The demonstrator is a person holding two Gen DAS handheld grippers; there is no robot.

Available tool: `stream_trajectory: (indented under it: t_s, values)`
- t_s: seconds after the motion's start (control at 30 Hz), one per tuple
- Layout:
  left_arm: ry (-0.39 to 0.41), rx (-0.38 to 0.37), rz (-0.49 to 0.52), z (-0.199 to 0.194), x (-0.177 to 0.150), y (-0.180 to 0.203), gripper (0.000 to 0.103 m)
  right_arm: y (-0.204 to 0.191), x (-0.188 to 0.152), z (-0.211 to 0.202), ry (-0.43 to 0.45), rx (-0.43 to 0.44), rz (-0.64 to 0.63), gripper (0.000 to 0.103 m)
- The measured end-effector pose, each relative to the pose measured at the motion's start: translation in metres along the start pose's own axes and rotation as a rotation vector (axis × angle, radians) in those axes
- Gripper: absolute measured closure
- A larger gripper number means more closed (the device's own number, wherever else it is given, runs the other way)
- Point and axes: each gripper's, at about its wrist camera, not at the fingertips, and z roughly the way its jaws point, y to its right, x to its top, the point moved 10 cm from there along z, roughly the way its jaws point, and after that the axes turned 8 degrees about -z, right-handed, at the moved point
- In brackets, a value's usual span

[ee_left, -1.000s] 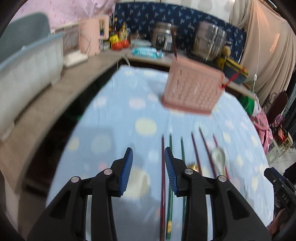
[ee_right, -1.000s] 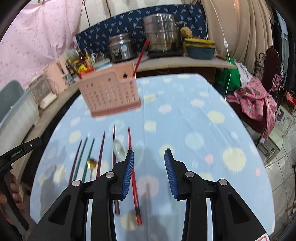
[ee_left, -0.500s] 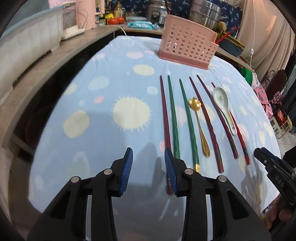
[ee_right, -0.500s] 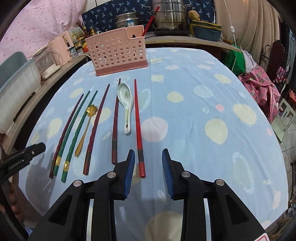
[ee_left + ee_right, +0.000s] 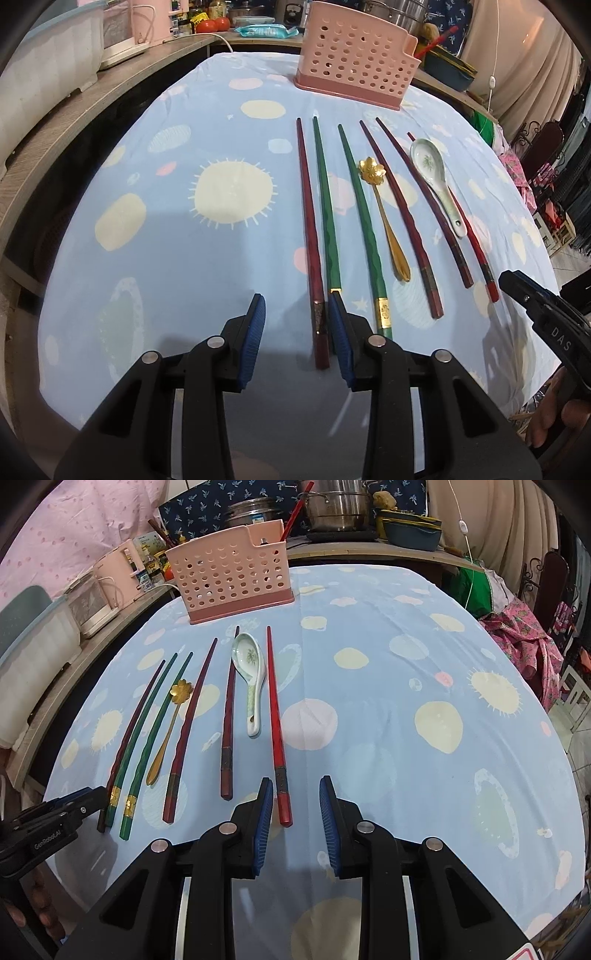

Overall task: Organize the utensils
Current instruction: 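Close the left tool on a dark red chopstick while the right tool grasps a red chopstick, then lift both held chopsticks and carry them over the pink basket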

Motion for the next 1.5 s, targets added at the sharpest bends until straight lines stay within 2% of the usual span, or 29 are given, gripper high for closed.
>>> stream_trajectory:
  t_s: [0.23,0.3,0.4,0.83,1.0,1.07,1.3,1.5]
  values:
    - [-0.001,0.005,-0.004,0.0,-0.001,-0.003,0.074,-0.001,-0.001,0.003,-0.008,0.004,-0.002,0.079]
    - [-0.002,0.01,-0.013,0.0,0.0,-0.005,0.08,-0.001,-0.001,0.005,-0.011,0.001,-0.003,0.081]
    - [-0.004,0.004,-0.025,0.0,0.001,-0.008,0.084,-0.001,-0.001,0.007,-0.018,0.004,-0.005,0.085]
    - [0.006,0.009,-0.006,0.001,0.001,-0.007,0.085,-0.013,-0.001,0.023,-0.03,0.006,-0.057,0.094]
    - [0.004,-0.004,-0.004,0.001,0.0,-0.006,0.094,-0.012,-0.001,0.022,-0.027,0.011,-0.062,0.096]
    - [0.003,-0.009,-0.004,0.001,0.0,-0.005,0.095,-0.012,-0.001,0.021,-0.025,0.015,-0.058,0.096]
    - [0.027,-0.022,-0.009,-0.009,0.004,-0.004,0.096,-0.009,0.005,0.007,0.005,0.02,-0.051,0.096]
    - [0.074,-0.031,-0.022,-0.028,0.015,-0.006,0.096,-0.005,0.024,-0.017,0.065,0.036,-0.023,0.096]
